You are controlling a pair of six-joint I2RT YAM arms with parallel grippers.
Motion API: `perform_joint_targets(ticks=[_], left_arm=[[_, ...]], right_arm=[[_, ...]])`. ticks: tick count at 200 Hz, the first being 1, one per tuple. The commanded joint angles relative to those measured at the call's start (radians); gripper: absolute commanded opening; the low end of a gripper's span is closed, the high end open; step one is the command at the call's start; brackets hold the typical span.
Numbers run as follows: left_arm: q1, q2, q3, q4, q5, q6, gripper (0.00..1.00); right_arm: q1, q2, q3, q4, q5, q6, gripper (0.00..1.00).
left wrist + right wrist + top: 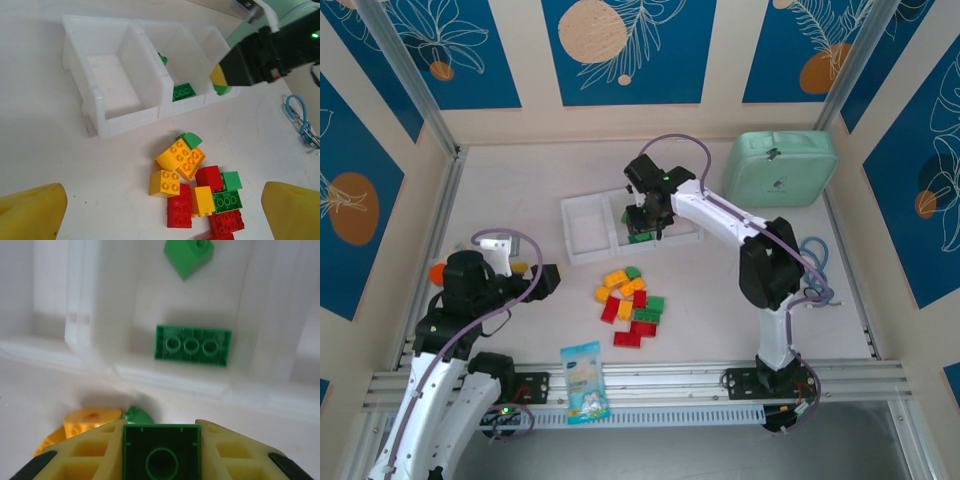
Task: Sort the legos into containers by color
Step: Place the lego in the container.
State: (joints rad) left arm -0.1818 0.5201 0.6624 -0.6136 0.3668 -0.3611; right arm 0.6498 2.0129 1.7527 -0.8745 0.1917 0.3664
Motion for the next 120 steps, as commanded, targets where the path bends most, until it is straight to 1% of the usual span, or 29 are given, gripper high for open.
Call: perform_joint_targets(ticks=[1, 26, 49, 60, 74, 92, 120], left_arm=[[-0.004, -0.003, -0.004, 0.010, 0.014, 0.003, 0.99], [-0.006, -0.006, -0.004, 0.009, 0.012, 0.005, 0.99], [-0.004, -0.007, -0.004, 0.009, 0.012, 0.004, 0.99], [-0.006, -0.006, -0.003, 0.008, 0.011, 0.005, 0.99], [-0.004, -0.006, -0.003, 0.008, 0.009, 0.005, 0.99], [-0.005, -0.007, -0.004, 0.010, 0.008, 0.005, 0.99], [-0.005, -0.004, -0.004, 0.009, 0.009, 0.004, 0.99]], right_arm=[[-0.016, 0.058, 0.066, 0.036, 0.008, -0.032, 0.25], [-0.025, 0.108, 0.096, 0.078, 0.006, -0.039, 0.26], [-0.033, 0.144, 0.128, 0.078, 0.000, -0.035, 0.32], [-0.035, 0.146, 0.133, 0.082, -0.002, -0.025, 0.40], [-0.034, 0.143, 0.134, 0.087, -0.003, -0.014, 0.55], [-0.034, 0.131, 0.134, 0.085, 0.001, 0.003, 0.71], [-0.032, 0.095, 0.130, 0.057, -0.002, 0.038, 0.87]])
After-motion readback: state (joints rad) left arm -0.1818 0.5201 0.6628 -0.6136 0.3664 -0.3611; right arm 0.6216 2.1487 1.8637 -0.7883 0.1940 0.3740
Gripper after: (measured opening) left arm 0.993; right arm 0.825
